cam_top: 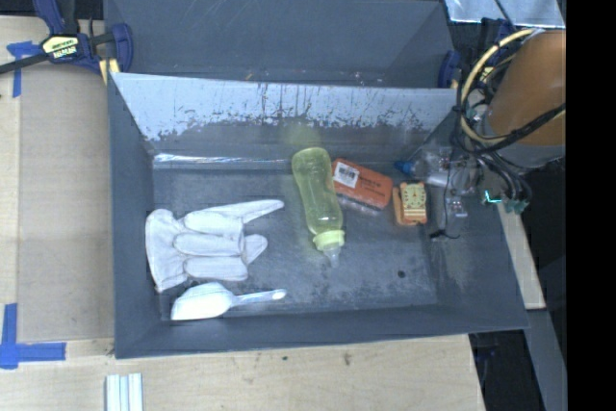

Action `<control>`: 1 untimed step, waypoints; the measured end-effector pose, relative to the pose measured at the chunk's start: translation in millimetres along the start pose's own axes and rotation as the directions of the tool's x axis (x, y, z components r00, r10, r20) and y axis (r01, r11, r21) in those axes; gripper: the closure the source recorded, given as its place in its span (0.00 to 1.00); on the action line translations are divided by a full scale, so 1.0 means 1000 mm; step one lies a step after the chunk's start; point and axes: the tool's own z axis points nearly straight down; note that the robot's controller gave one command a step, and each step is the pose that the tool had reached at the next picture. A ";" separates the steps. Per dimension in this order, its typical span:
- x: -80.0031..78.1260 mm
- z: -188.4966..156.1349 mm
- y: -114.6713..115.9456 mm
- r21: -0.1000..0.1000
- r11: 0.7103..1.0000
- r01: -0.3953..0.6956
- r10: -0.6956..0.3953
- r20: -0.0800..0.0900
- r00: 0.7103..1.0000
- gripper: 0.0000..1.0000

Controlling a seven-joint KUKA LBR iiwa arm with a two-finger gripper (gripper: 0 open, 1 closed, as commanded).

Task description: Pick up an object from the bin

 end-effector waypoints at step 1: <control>0.002 -0.069 0.000 0.001 0.989 0.150 -0.150 0.001 0.989 0.00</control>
Offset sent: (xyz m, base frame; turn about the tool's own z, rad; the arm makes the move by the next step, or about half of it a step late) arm 0.0482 0.0293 -0.0307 -0.0784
